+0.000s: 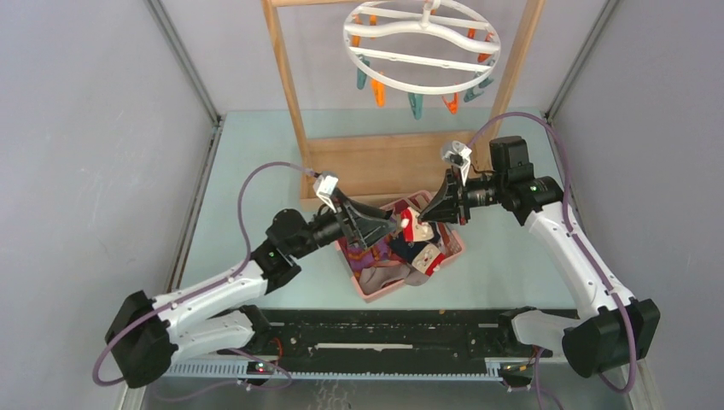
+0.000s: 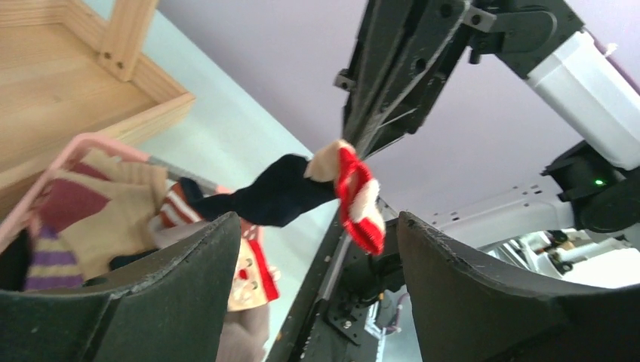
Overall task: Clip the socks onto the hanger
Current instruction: Pick up the sock from the bin.
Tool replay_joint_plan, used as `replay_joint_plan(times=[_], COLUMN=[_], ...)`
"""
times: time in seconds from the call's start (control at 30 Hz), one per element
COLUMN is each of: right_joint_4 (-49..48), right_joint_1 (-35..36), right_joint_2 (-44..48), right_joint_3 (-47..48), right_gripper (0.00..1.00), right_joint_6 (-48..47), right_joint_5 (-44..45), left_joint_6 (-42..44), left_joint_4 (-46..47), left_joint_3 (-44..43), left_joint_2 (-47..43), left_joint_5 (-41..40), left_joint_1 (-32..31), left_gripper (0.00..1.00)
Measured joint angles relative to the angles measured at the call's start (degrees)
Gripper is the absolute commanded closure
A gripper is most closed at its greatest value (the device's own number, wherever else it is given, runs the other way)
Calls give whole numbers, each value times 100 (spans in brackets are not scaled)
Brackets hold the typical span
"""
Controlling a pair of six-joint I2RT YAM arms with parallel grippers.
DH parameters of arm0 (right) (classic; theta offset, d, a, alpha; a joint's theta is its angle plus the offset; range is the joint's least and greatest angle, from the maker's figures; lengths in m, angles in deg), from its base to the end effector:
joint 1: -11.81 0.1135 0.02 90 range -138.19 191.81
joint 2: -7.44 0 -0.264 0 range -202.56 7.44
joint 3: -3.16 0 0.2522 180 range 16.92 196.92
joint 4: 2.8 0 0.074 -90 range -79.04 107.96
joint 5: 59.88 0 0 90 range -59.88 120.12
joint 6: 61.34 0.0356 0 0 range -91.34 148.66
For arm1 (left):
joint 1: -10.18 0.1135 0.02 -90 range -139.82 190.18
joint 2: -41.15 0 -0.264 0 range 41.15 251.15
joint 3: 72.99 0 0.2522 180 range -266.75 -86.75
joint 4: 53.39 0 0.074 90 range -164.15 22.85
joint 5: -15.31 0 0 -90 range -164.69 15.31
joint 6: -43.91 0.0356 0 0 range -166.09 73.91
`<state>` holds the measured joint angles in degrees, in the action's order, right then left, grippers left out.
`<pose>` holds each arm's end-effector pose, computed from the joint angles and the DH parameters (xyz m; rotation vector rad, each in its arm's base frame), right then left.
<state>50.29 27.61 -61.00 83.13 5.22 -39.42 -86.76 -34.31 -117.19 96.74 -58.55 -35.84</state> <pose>0.2168 0.0960 0.3521 -1.2103 1.6082 1.2733 0.1493 -0.1690 0.2960 0.3320 1.5768 -1.4131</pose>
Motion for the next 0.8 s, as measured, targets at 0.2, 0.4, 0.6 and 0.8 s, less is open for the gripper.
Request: replay_joint_plan(times=[0.2, 0.4, 0.6, 0.8], right_joint_4=[-85, -192, -192, -177], right_joint_1=[11, 68, 116, 103], right_joint_2=[-24, -24, -24, -22], right_joint_3=[0, 0, 0, 0], right_gripper=[92, 91, 82, 35], right_joint_6=[109, 184, 188, 103], right_joint_5=[7, 28, 76, 240], left_joint_6=[-175, -343, -503, -584], left_joint_4=[291, 352, 332, -46], left_joint_3=[-391, -518, -669, -726], left_joint_2=[546, 841, 1097, 1008], left_joint_5=[11, 61, 146, -103], left_joint_1=[-330, -363, -396, -411], left_gripper=[30, 42, 99, 100])
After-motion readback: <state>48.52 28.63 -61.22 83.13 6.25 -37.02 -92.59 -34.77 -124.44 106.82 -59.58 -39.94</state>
